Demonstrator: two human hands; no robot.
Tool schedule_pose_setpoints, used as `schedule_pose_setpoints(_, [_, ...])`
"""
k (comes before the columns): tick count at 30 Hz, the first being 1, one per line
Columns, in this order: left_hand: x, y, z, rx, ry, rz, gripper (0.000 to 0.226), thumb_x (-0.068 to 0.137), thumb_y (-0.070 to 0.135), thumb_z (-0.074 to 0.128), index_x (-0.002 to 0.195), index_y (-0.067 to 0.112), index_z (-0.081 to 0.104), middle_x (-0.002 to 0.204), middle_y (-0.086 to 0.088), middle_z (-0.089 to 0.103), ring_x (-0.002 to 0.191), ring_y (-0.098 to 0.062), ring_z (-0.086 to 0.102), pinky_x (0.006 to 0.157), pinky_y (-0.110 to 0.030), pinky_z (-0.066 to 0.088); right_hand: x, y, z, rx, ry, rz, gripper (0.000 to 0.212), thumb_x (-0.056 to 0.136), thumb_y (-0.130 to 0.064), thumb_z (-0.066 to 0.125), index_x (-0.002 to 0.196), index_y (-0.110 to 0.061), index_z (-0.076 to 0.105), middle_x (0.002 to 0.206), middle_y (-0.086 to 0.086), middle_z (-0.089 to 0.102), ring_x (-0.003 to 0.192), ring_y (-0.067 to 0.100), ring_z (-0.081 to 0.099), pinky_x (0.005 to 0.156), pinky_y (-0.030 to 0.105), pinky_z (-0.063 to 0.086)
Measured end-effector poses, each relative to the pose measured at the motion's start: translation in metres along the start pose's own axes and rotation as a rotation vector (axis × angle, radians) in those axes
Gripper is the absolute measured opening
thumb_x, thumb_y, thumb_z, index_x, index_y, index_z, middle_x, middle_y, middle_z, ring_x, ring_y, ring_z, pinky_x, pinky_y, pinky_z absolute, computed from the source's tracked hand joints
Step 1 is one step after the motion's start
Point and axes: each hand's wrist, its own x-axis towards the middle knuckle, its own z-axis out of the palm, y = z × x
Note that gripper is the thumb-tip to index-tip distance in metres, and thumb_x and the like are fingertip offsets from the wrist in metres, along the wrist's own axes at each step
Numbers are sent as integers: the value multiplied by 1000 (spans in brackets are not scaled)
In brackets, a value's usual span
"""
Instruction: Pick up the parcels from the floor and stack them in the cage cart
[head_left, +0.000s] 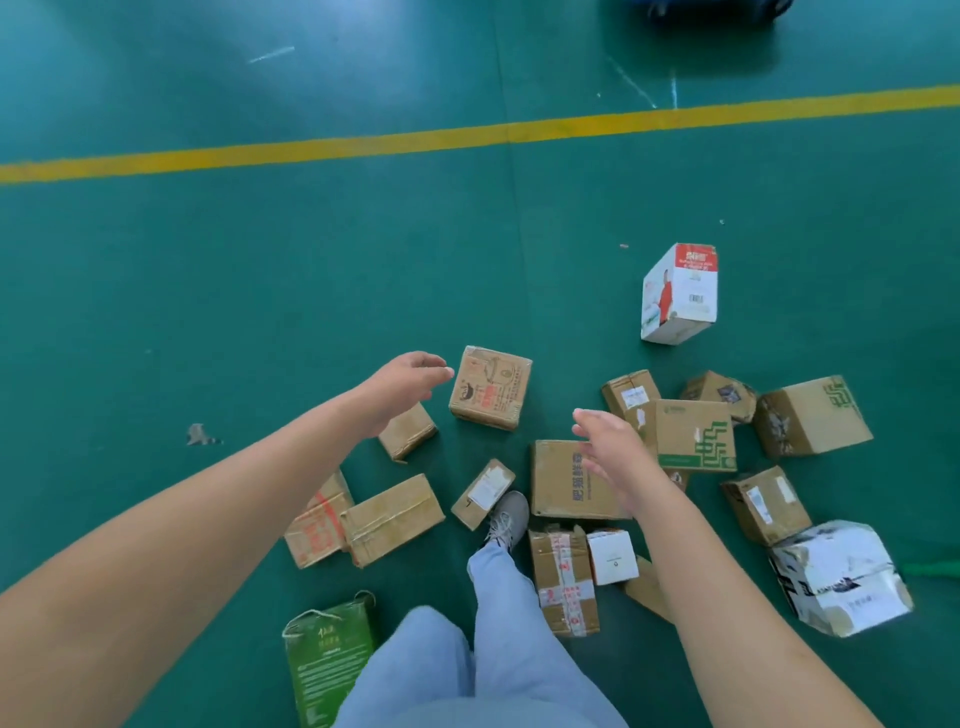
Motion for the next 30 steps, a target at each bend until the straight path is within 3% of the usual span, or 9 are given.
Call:
schedule_pose_setpoints(6, [106, -5, -11, 41, 6, -53, 42, 103, 40, 59, 141, 22, 55, 137, 3, 60, 121, -20, 59, 106, -38, 44, 103, -7, 11, -101, -30, 90, 41, 106, -47, 47, 140, -26, 54, 140, -4, 58, 125, 25, 55, 115, 55, 40])
schedule_pose_setpoints(13, [249, -70, 17, 68, -82, -203, 36, 103, 39, 56, 136, 26, 57, 134, 7, 59, 119, -16, 61, 89, -30, 48, 238, 49, 51, -134, -58, 217, 21, 106, -39, 51, 120, -23, 56, 133, 3, 62, 117, 21, 58, 105, 39, 48])
schedule_pose_setpoints(18, [348, -122, 46, 25, -111, -299, 38, 105, 36, 55, 141, 25, 55, 138, 6, 56, 124, -18, 58, 101, -34, 46, 331, 92, 83, -53, -65, 341, 20, 108, -33, 52, 121, -19, 53, 130, 2, 60, 116, 18, 59, 110, 38, 46])
schedule_pose_setpoints(22, [422, -158, 74, 16, -102, -328, 42, 105, 34, 55, 145, 22, 50, 144, 1, 54, 122, -19, 56, 110, -40, 46, 405, 122, 105, -46, -35, 372, 25, 106, -33, 55, 127, -18, 57, 127, 3, 65, 102, 16, 63, 95, 33, 51])
schedule_pose_setpoints(25, [470, -186, 93, -13, -82, -341, 55, 104, 29, 57, 154, 21, 37, 153, -3, 45, 124, -21, 50, 116, -46, 41, 451, 143, 118, -41, -26, 390, 21, 106, -31, 54, 124, -21, 56, 131, 7, 64, 115, 22, 64, 85, 29, 52])
schedule_pose_setpoints(28, [504, -209, 110, -30, -56, -349, 73, 103, 31, 59, 163, 24, 18, 163, -4, 33, 142, -24, 40, 116, -43, 39, 490, 162, 127, -35, 2, 350, 43, 105, -32, 55, 145, -21, 48, 147, 2, 51, 127, 23, 56, 98, 34, 52])
schedule_pose_setpoints(30, [529, -227, 121, -52, -58, -361, 77, 102, 32, 60, 164, 25, 14, 161, 0, 35, 142, -24, 39, 111, -42, 39, 516, 176, 134, -29, 29, 320, 58, 104, -32, 55, 158, -24, 34, 155, 0, 42, 128, 22, 49, 109, 39, 48])
